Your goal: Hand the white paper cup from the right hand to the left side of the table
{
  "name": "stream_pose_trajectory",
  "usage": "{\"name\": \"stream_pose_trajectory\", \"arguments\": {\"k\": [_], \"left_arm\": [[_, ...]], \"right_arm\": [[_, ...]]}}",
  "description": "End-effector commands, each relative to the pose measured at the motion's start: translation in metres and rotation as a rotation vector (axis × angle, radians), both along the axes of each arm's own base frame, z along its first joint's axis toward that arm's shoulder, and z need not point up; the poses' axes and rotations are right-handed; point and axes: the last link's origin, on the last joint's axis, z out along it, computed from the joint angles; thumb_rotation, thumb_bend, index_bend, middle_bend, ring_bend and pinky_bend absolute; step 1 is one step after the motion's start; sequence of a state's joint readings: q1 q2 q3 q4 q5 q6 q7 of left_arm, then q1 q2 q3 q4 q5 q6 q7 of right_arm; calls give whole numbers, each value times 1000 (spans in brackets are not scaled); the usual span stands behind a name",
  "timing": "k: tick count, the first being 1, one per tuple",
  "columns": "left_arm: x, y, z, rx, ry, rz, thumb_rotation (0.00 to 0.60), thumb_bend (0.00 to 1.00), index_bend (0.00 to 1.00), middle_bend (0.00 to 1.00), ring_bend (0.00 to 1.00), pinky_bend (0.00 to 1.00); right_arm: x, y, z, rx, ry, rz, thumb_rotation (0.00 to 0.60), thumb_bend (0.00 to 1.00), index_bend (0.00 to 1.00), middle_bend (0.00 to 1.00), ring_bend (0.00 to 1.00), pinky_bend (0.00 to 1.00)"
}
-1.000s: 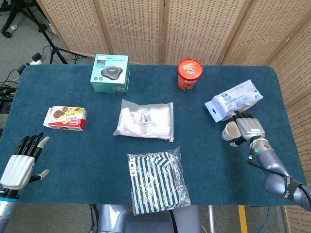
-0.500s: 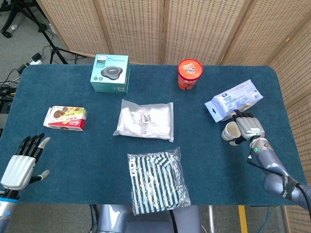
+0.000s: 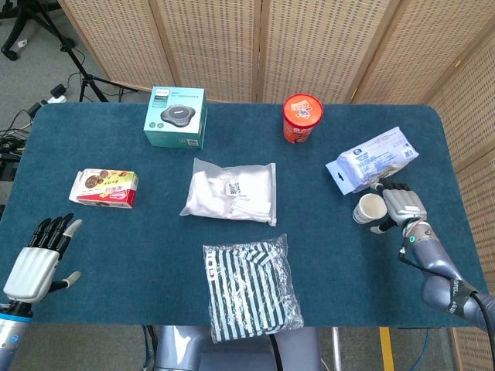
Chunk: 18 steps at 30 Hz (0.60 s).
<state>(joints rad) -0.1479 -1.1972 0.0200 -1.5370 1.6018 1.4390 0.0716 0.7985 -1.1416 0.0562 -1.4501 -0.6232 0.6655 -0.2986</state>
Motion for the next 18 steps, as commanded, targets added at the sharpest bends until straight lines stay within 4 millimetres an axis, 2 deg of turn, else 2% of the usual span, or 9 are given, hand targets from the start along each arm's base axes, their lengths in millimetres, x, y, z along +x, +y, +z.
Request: {"name": "stream_pose_trajectory", "arguments": {"k": [1,8,18], "left_arm": [[0,0,1,3,-1,4,600,155,0,0,0,0],[-1,1,3,9,-4,7,600,155,0,0,0,0],[-1,1,3,6,-4,11,600,155,0,0,0,0]], "right_arm": [[1,-1,0,-9,-11,5,600,183,217,0,0,0],[2,-3,-4,-31,-19,24,600,208,306,0,0,0],[1,-3,-8,-31,-18,28,600,208,329,0,0,0]]}}
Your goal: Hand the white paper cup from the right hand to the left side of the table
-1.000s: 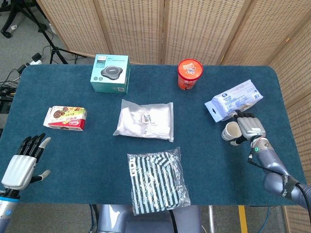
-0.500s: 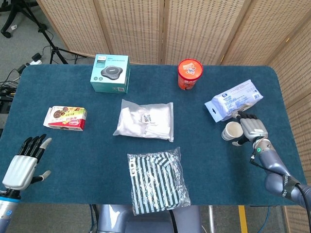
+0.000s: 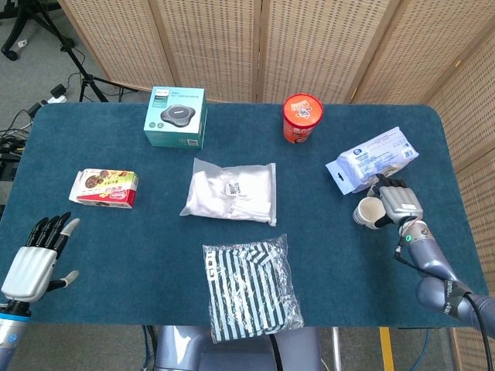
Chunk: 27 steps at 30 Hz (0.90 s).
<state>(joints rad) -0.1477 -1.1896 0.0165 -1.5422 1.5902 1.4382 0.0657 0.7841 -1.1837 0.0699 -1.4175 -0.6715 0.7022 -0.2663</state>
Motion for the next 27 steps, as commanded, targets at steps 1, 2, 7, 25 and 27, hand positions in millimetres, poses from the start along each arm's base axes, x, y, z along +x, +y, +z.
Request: {"name": "stream_pose_trajectory", "arguments": {"k": [1,2,7,25,27], "left_arm": [[0,0,0,-2,0,0,600,155,0,0,0,0],[0,0,0,-2,0,0,600,155,0,0,0,0],[0,0,-1,-6,0,4,600,155,0,0,0,0],[0,0,2,2,-9,6,600,156,0,0,0,0],[0,0,3,5,-12,6,600,156,0,0,0,0]], "right_arm": [[0,0,0,0,1,1,600,208,338,0,0,0],[0,0,0,0,2,1,600,208,346,0,0,0],[2,0,4,-11,9,10,600,211,383,0,0,0],[60,13,34,-51,49,112,600,234,437,0,0,0],[74,17,37,-55,46,134,600,234,437,0,0,0]]}}
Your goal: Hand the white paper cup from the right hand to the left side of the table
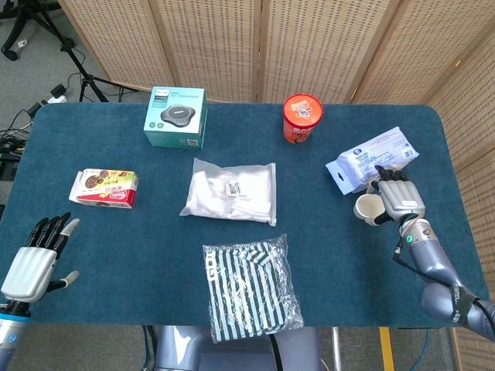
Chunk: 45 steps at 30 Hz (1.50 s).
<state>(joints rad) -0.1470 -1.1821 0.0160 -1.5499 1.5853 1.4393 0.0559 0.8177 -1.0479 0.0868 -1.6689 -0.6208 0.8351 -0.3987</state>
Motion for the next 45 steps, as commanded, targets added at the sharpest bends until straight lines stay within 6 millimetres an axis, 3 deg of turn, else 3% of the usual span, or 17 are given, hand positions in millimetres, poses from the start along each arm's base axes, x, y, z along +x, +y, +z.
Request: {"name": "stream_pose_trajectory", "arguments": {"k": [1,11,21,45], "left_arm": [[0,0,1,3,-2,0,600,156,0,0,0,0],[1,-3,5,4,-16,-9,600,157,0,0,0,0],[1,-3,5,-6,-20,-9,600,157,0,0,0,0],[3,-4,5,-23,-36,-14,600,157,0,0,0,0]], "right_arm": [[32,6,11,-23,10,51,600,234,437,0,0,0],[91,17,5,-14,20,146,600,234,437,0,0,0],[149,20,-36,60,9,242,600,234,444,0,0,0],[209,30,-95,150,-20,308,600,234,454,0,0,0]]}}
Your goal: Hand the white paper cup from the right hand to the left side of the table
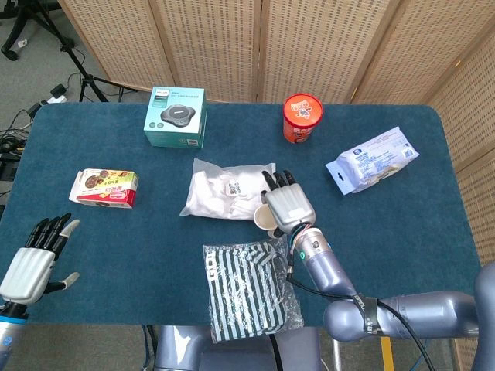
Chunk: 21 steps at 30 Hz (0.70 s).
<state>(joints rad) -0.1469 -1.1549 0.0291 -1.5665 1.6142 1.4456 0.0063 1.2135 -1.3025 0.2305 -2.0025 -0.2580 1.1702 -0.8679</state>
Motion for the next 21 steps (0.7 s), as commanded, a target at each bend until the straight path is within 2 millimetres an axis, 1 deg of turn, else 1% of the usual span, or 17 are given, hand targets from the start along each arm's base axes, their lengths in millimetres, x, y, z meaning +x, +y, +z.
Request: {"name": "stream_pose_trajectory", "arguments": {"k": [1,6,21], "left_arm": [[0,0,0,-2,1,3,600,157,0,0,0,0],[0,0,-1,-10,6,5,600,158,0,0,0,0],[1,0,-4,-24,14,7,600,159,0,0,0,0]], "right_arm": [[6,1,-7,14,-7,6,600,234,454,0,0,0],[14,4,-22,45,-24,12,600,234,454,0,0,0],[30,15,-52,130,-92,23,600,234,454,0,0,0]]}}
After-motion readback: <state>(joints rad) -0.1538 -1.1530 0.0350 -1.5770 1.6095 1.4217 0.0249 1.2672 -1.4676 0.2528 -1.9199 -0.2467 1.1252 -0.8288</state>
